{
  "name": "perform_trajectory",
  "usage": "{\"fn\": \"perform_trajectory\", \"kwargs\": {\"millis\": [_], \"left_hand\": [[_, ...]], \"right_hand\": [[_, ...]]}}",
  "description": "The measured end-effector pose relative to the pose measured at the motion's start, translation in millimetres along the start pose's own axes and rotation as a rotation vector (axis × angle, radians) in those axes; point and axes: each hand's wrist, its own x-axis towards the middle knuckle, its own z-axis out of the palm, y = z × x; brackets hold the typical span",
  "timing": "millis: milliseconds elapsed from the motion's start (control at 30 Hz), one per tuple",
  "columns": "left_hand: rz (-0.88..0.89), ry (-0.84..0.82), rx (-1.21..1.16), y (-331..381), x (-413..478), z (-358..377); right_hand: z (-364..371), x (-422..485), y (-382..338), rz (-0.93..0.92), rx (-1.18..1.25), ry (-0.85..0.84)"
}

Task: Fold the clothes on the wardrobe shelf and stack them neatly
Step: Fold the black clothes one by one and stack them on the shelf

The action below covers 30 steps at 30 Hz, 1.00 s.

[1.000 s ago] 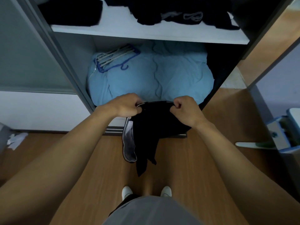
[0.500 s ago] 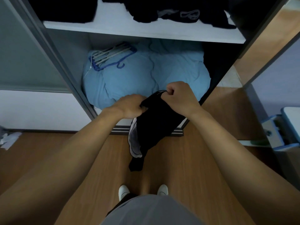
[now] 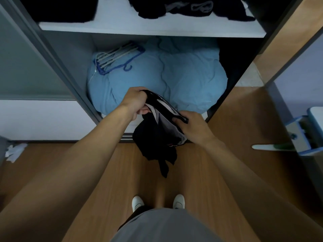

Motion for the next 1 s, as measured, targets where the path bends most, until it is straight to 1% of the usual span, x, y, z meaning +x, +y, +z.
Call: {"fn": "perform_trajectory", "kwargs": {"millis": [133, 200, 267, 333, 367, 433, 467, 500, 567, 633, 700, 733, 800, 900, 933, 1000], "left_hand": [[-0.099, 0.043, -0.071, 2.8, 1.3, -4.4], [-0.119, 0.062, -0.096, 4.3, 1.8, -8.4], [-0.127, 0.085, -0.112, 5.7, 2.0, -11.9], [-0.126, 0.097, -0.106, 6.7, 1.5, -15.2], [-0.118, 0.098, -0.086, 6.9, 1.4, -17.2], [-0.086, 0.089, 0.003, 6.4, 1.7, -23.3], [-0.068, 0.071, 0.063, 5.6, 1.7, -27.9], [-0.056, 0.04, 0.128, 4.8, 1.5, -33.1], [-0.056, -0.043, 0.283, 3.5, 1.0, -46.6], [-0.085, -0.145, 0.465, 2.1, -0.6, -60.0], [-0.125, -0.236, 0.548, 0.2, -1.5, -71.5], [-0.137, -0.277, 0.538, -1.2, -2.9, -76.5], [-0.129, -0.358, 0.408, -7.8, -4.3, -87.2], [0.003, -0.499, 0.1, -31.1, -1.5, -100.4], [0.044, -0.509, 0.039, -41.0, -1.7, -102.0], [0.104, -0.455, 0.052, -61.6, -3.9, -94.3]], "right_hand": [[11.1, -7.6, -4.1, 0.035, 0.189, -0.05], [16.0, -14.6, -7.6, 0.074, 0.207, -0.044], [21.9, -21.2, -10.9, 0.091, 0.182, -0.079], [30.3, -24.8, -14.2, 0.077, 0.107, -0.135], [35.0, -24.3, -13.1, 0.072, 0.054, -0.13], [39.6, -17.8, -9.2, 0.084, -0.043, -0.032], [37.9, -13.3, -7.9, 0.103, -0.04, 0.028], [34.7, -8.0, -5.4, 0.127, 0.017, 0.07], [25.5, 1.5, 2.2, 0.161, 0.224, 0.093], [16.8, 7.4, 7.5, 0.173, 0.429, 0.084], [13.2, 8.2, 7.5, 0.211, 0.609, 0.048], [12.1, 7.7, 5.6, 0.221, 0.685, 0.031], [10.0, 6.9, 3.6, 0.192, 0.753, 0.016], [1.4, 4.6, -2.3, 0.135, 0.752, -0.009], [-1.1, 3.9, -5.2, 0.123, 0.74, -0.028], [-3.2, 2.6, -11.2, 0.107, 0.71, -0.058]]}}
